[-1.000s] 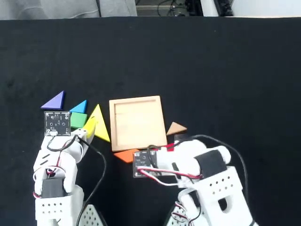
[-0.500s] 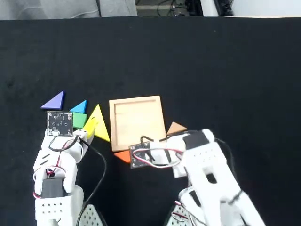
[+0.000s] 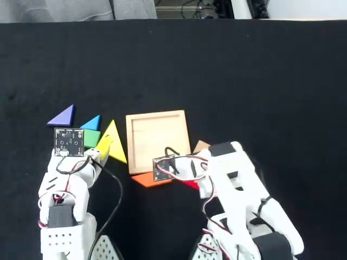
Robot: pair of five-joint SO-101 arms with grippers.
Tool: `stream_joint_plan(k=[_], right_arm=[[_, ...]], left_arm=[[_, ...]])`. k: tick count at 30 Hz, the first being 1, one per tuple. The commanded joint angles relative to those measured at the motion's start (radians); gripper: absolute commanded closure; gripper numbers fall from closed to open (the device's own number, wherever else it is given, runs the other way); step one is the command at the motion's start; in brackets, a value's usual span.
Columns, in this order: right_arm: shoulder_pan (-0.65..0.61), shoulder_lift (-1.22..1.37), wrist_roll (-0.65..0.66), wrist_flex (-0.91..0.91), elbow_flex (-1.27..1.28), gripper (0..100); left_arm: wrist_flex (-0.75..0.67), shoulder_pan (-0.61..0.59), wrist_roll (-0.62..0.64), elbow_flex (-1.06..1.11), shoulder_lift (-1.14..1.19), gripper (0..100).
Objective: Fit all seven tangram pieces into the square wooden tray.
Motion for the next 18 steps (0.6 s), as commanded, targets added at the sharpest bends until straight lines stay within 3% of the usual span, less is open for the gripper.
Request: stream_joint_plan(k=[1, 12, 18], right_arm=[[0.009, 0.004, 0.029, 0.023, -0.007, 65.8], [-0.035, 0.005, 0.060, 0.028, -0.005, 65.8], [-0.110, 0.007, -0.015, -0.002, 0.021, 65.8]], left_arm=[[0.005, -0.005, -0.008, 0.019, -0.011, 70], [0.005, -0.005, -0.008, 0.019, -0.011, 70], [0.006, -0.005, -0.008, 0.019, -0.011, 70]])
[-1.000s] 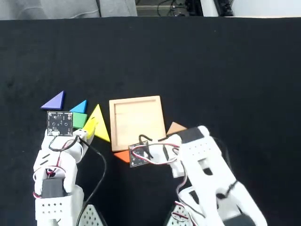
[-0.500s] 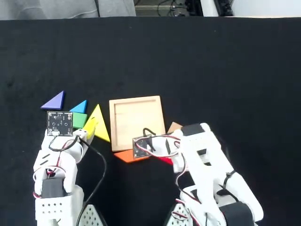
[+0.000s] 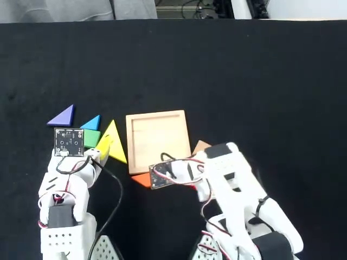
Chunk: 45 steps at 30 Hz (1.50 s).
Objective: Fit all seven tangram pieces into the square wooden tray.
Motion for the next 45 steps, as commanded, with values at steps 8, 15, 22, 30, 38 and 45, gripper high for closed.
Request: stream_joint_plan(k=[8, 15, 22, 30, 38, 45], right_arm=[[-0.060, 0.007, -0.046, -0.034, 0.022, 65.8], [-0.035, 0.007, -0.043, -0.048, 0.028, 66.2], [-0.034, 0.021, -0.041, -0.057, 0.036, 66.2], [-0.032, 0.176, -0.043, -0.054, -0.041, 66.3], [0.011, 0.219, -0.043, -0.041, -0.073, 66.3], [0.011, 0.217, -0.048, -0.038, -0.071, 80.1]], left_arm=[[0.025, -0.005, -0.008, 0.019, -0.011, 70], [0.031, -0.005, -0.008, 0.019, -0.011, 70], [0.031, -0.005, -0.008, 0.019, -0.011, 70], [0.032, -0.005, -0.008, 0.019, -0.011, 70], [0.032, -0.005, -0.008, 0.019, -0.011, 70], [0.032, -0.005, -0.009, 0.019, -0.011, 70]])
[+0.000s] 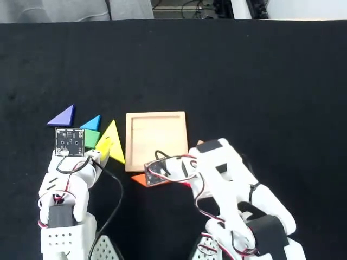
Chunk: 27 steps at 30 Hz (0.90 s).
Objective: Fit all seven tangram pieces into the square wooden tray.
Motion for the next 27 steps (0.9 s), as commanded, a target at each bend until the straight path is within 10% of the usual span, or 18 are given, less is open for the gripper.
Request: stream_joint_plan(k=[1, 17, 27], right_arm=[[0.028, 0.036, -0.014, 0.017, -0.001, 82.0], [0.087, -0.312, -0.014, 0.272, -0.134, 88.7], [0.284, -0.406, 0.069, 0.241, 0.042, 70.3]], left_arm=[[0.008, -0.005, -0.009, 0.019, -0.011, 70], [0.002, -0.005, -0.009, 0.019, -0.011, 70], [0.006, -0.005, -0.009, 0.019, -0.011, 70]])
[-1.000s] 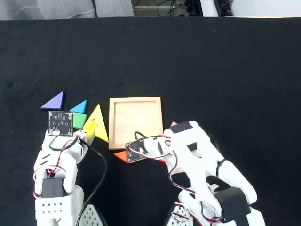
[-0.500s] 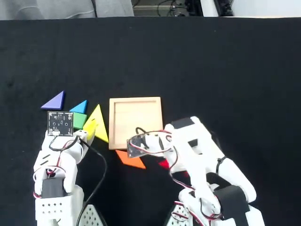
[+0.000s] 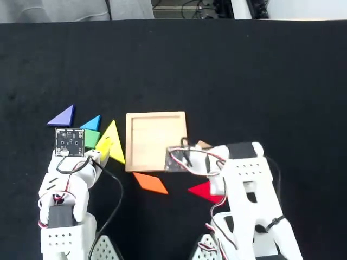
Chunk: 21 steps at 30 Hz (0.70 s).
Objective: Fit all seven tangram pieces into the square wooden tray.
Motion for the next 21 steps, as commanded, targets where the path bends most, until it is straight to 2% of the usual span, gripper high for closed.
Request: stream_joint_plan(k=[1, 7, 21], right_arm=[[0.046, -0.033, 0.046, 0.034, 0.054, 70.2], [0.063, -0.033, 0.052, 0.087, 0.120, 70.1], [0.057, -0.031, 0.051, -0.130, 0.174, 70.1]], left_arm=[[0.006, -0.005, -0.009, 0.019, -0.011, 70], [0.006, -0.005, -0.009, 0.019, -0.011, 70], [0.005, -0.005, -0.009, 0.019, -0.011, 70]])
